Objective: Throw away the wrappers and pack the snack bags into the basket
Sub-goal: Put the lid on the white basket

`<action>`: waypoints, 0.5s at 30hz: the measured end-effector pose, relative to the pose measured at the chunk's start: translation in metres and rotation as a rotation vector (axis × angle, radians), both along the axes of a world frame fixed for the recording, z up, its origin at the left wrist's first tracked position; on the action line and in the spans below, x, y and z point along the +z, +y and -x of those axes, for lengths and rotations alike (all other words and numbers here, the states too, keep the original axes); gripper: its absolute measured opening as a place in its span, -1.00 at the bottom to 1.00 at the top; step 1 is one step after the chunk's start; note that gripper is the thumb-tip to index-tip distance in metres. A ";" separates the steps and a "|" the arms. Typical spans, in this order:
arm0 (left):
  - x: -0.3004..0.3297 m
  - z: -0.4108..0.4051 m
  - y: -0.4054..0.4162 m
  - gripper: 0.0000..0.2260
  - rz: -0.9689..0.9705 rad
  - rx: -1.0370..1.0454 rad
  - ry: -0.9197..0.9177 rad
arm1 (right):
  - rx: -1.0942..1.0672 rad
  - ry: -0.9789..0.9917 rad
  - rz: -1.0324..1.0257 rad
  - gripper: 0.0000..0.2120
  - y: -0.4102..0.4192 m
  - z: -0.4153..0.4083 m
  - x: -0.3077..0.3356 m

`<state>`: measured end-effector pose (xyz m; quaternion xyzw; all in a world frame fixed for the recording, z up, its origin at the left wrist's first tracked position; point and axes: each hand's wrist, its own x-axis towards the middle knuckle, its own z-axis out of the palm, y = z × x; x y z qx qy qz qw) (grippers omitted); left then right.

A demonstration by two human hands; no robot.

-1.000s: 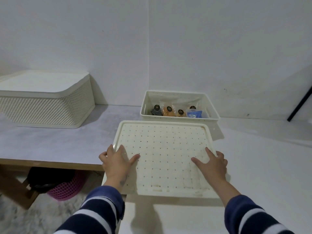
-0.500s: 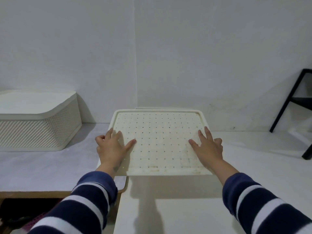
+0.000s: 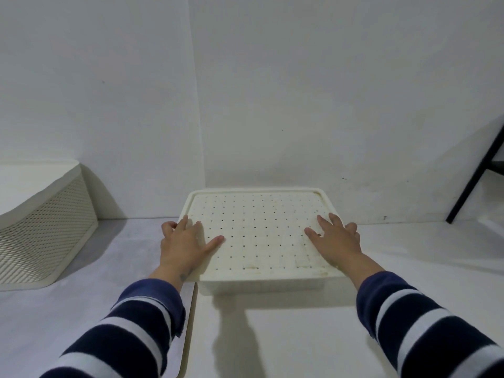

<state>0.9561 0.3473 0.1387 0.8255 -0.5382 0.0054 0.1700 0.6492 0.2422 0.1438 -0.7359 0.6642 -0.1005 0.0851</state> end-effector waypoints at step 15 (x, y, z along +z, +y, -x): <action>-0.031 -0.005 -0.083 -0.33 -0.125 -0.015 -0.101 | 0.043 0.162 0.076 -0.39 -0.095 -0.011 -0.039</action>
